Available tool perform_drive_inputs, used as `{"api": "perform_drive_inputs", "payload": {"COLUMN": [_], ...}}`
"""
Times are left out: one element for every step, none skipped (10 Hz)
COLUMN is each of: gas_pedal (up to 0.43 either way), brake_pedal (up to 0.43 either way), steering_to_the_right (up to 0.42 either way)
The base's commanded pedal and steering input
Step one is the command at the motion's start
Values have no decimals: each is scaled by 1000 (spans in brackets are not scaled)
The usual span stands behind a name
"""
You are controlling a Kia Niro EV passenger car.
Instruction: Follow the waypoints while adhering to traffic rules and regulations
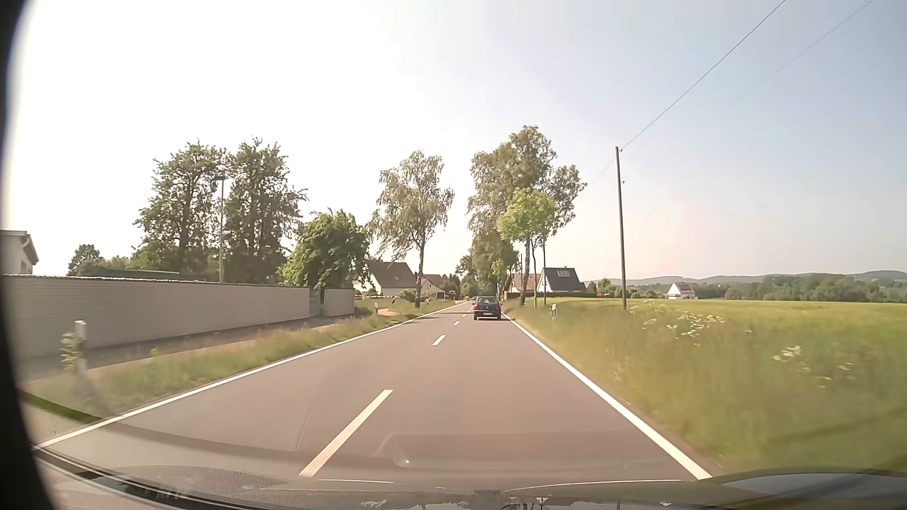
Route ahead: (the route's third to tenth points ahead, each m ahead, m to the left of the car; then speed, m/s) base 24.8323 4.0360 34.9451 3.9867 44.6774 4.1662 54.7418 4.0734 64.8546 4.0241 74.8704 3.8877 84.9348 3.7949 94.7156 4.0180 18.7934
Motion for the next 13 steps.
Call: {"api": "perform_drive_inputs", "payload": {"gas_pedal": [169, 169, 169, 169, 169, 169, 169, 169, 169, 169, 169, 169, 169], "brake_pedal": [0, 0, 0, 0, 0, 0, 0, 0, 0, 0, 0, 0, 0], "steering_to_the_right": [1, 1, 0, 0, 0, 0, 0, -1, -1, -2, -1, -2, -2]}}
